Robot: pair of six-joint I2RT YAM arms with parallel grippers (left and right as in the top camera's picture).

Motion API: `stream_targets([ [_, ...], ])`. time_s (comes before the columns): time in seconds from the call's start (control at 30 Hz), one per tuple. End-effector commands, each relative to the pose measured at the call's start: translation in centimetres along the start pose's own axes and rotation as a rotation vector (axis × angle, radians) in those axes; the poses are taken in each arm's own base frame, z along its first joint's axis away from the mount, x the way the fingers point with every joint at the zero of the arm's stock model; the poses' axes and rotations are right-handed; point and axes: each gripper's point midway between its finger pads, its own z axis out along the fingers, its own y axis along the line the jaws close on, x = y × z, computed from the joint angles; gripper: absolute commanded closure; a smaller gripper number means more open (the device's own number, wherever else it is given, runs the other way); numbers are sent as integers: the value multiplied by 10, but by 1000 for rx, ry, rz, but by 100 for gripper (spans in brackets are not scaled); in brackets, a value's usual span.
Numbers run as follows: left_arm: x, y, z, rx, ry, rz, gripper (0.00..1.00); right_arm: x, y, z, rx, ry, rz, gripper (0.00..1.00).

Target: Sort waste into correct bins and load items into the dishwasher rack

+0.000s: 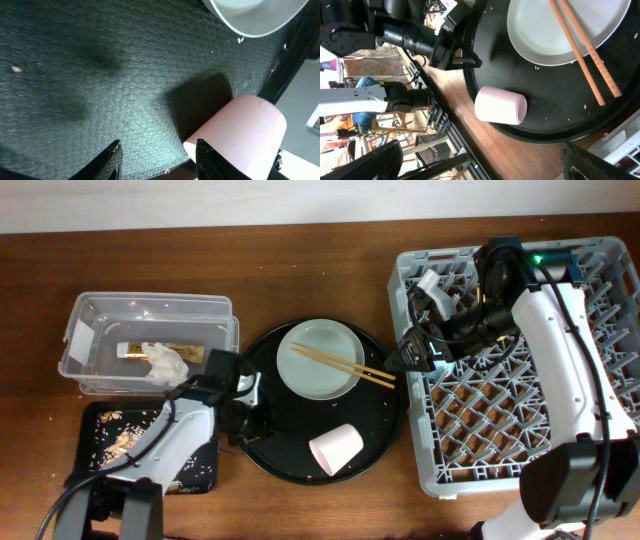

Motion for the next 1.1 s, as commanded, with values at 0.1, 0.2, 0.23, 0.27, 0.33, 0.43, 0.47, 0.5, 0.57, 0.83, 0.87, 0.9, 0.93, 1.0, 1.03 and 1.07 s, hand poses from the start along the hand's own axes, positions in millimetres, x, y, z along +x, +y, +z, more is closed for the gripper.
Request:
stream_targets([
  [0.1, 34, -47, -56, 224, 26, 55, 59, 2, 0, -3, 24, 4, -18, 2],
  [0.2, 63, -60, -50, 225, 78, 71, 59, 2, -1, -3, 28, 6, -18, 2],
  [0.23, 65, -58, -42, 229, 80, 46, 59, 3, -1, -3, 30, 8, -17, 2],
  [0.27, 68, -54, -25, 242, 77, 10, 59, 4, -1, -3, 28, 12, -13, 2],
  [0.33, 71, -49, 5, 305, 30, -8, 57, 4, -1, -3, 28, 12, -12, 2],
  [0.43, 76, -55, 20, 406, -17, 21, 53, 7, -4, 1, 22, 22, 0, 2],
  [0.47, 74, -57, 19, 413, -26, 31, 53, 8, -6, 4, 20, 25, 4, 2],
  [0.5, 67, -65, 15, 445, -60, 60, 53, 10, -9, 7, 14, 27, 9, 2],
  [0.57, 66, -68, 14, 458, -59, 38, 53, 9, -8, 8, 6, 23, 10, 2],
  [0.83, 52, -79, 10, 480, -131, 26, 54, 7, -8, 8, 4, 14, 2, 2],
  [0.87, 53, -84, 10, 491, -130, 28, 54, 7, -8, 8, 4, 14, 2, 2],
  [0.9, 52, -84, 12, 475, -148, 30, 54, 7, -8, 8, 4, 14, 2, 2],
  [0.93, 48, -82, 12, 462, -167, 25, 54, 7, -8, 8, 4, 14, 2, 2],
  [1.0, 45, -79, 14, 442, -190, 20, 54, 7, -8, 8, 4, 14, 2, 2],
  [1.03, 48, -80, 17, 428, -193, 30, 54, 7, -8, 8, 4, 14, 1, 2],
  [1.07, 51, -84, 19, 429, -187, 41, 54, 7, -8, 8, 5, 14, 1, 2],
])
